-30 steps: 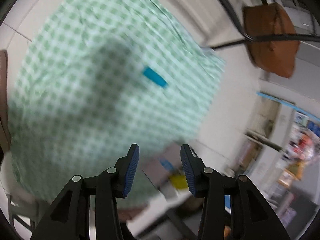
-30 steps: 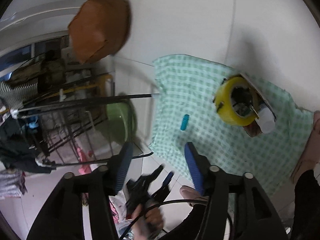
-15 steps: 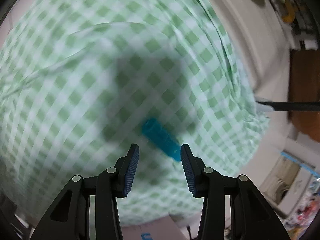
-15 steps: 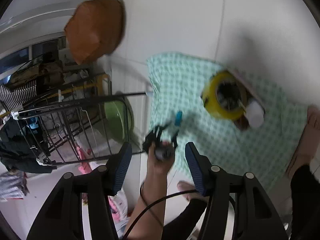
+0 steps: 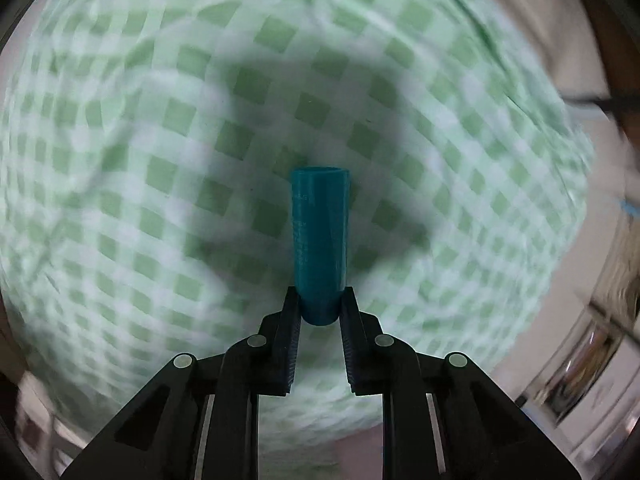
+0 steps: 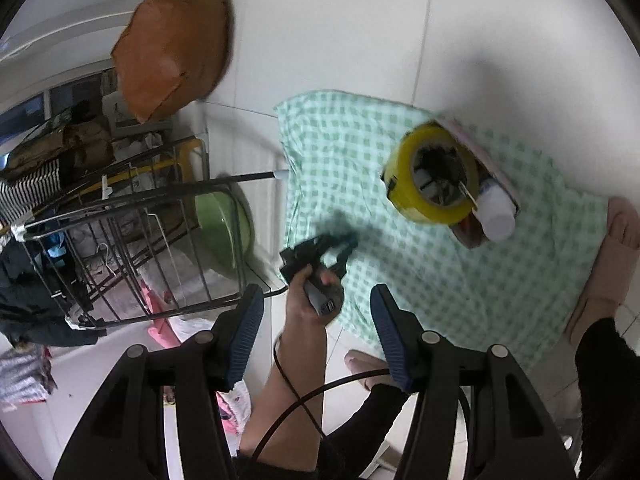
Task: Organize rigid objects
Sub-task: 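Grasp the teal stick on the cloth with the left gripper, then hold out the teal stick with the left gripper while the right gripper grasps it, then lower the teal stick into the box and open the right gripper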
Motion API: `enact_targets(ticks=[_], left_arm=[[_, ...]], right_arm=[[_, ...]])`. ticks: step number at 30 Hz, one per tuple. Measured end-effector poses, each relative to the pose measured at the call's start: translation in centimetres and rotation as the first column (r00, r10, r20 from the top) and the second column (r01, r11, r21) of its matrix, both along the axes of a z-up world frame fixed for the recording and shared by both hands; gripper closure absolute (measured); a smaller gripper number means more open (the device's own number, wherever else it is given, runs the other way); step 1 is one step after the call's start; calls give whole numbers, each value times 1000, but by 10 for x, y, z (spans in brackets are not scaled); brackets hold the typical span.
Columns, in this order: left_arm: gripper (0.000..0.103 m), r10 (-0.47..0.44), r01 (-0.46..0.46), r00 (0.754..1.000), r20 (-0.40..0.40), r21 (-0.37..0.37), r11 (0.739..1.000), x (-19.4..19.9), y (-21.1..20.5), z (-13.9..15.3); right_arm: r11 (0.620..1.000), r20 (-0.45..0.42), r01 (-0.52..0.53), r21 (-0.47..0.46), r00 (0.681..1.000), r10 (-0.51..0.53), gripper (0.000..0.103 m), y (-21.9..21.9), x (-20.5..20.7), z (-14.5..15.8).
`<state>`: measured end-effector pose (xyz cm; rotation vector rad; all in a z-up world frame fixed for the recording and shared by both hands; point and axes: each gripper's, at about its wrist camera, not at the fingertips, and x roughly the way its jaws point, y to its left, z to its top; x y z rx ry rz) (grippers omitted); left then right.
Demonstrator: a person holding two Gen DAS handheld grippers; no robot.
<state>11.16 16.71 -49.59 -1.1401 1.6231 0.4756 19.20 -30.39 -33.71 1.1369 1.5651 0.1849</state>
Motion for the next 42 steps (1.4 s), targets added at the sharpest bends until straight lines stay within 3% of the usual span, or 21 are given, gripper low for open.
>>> enact_targets(ticks=[4,7,9,14,17,19,21,22,24,25,27,31,32,34,35,36,37,38,40,42], left_arm=[[87,-119,130,986,118,-95,987,-10,-3,41],[87,-166,227,953,253,-232,946,-19,-18,88],[87,-192,296,920,343,-285,912,-23,-30,131],[87,-165,454,784,599,-371,810,-51,-58,257],[87,-134,517,700,702,-368,773,-72,-62,311],[87,-126,562,634,763,-342,753,-86,-64,338],[87,-92,591,600,795,-362,721,-98,-63,346],[87,-83,599,595,800,-371,709,-102,-58,343],[86,-112,602,599,793,-354,716,-99,-58,331],[86,-117,602,600,791,-350,718,-96,-59,324],[83,-119,583,631,766,-368,724,-85,-62,316],[82,-301,531,749,590,-264,805,-69,-59,302],[82,-307,492,790,530,-251,834,-70,-49,293],[80,-150,324,884,443,-348,880,-81,-21,270],[72,-6,183,928,373,-442,878,-92,-7,252],[66,139,22,954,267,-524,851,-108,6,233],[65,227,-98,959,169,-555,826,-123,14,219],[65,255,-155,960,111,-548,822,-136,19,212],[65,249,-185,966,69,-491,851,-148,29,205],[65,237,-169,968,85,-480,861,-148,30,207]], right_arm=[[1000,32,11,6,999,-11,45,-1,5,12],[1000,64,14,3,998,-14,45,1,9,23],[1000,75,3,-2,997,-3,45,5,12,29],[996,99,-85,29,992,81,45,40,15,39],[982,134,-183,46,975,175,45,72,13,45],[974,162,-216,63,966,204,45,88,10,48],[972,175,-227,66,961,212,45,97,6,48],[970,180,-233,68,959,218,45,102,5,47],[964,186,-247,102,957,225,61,108,3,43],[953,191,-258,158,955,227,78,111,3,39],[948,182,-246,204,961,210,78,107,3,31],[982,164,-161,97,976,144,78,66,14,13],[989,144,-134,69,982,123,78,54,17,7],[994,102,-103,-20,989,104,78,28,23,-8],[991,79,-112,-78,990,118,78,18,26,-16],[985,60,-116,-130,990,125,78,10,29,-24],[974,36,-124,-190,990,134,78,4,32,-33],[961,21,-129,-244,990,138,78,1,35,-42],[921,-13,-167,-353,985,174,78,2,38,-61],[878,-50,-214,-428,976,214,78,5,39,-82]])
